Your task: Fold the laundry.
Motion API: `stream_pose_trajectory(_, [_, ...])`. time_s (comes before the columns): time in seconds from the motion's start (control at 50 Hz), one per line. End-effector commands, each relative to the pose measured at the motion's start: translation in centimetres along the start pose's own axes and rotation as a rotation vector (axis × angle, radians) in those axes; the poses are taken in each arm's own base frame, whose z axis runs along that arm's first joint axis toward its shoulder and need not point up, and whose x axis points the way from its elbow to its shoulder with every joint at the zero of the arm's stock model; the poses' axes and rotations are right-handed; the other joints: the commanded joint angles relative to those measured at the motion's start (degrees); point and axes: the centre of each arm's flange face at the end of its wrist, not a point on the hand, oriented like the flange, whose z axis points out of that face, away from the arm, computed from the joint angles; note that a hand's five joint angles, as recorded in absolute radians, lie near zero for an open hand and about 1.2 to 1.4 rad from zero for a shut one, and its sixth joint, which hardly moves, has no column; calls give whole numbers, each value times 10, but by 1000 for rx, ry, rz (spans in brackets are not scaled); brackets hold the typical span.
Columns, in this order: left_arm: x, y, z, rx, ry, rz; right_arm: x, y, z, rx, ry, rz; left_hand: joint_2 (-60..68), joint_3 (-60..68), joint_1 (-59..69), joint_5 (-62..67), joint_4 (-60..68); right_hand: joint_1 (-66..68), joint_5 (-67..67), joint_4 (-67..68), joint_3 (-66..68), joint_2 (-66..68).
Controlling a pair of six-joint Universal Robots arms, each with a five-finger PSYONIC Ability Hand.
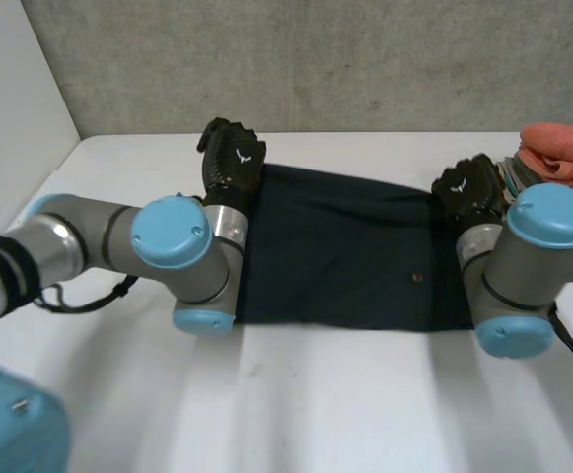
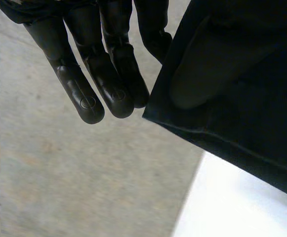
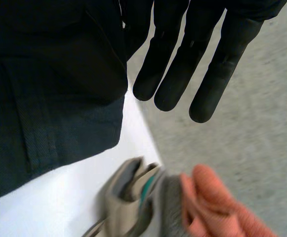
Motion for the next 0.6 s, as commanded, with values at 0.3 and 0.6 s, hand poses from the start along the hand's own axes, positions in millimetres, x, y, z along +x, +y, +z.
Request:
stream_pose_trajectory(0.3, [-13,-21,-22,47,7,-116,44,-8,-33,-99,-104,257,-589,-587,-562,-584,-590,-561,-594,-590,-588,-582])
stream_pose_trajectory(0.6, [-30,-30,-82,-54,148,-334,6,34,-65,-292,-407,467,-589,-587,-562,-584,-590,-505,-538,-534,-532,-526])
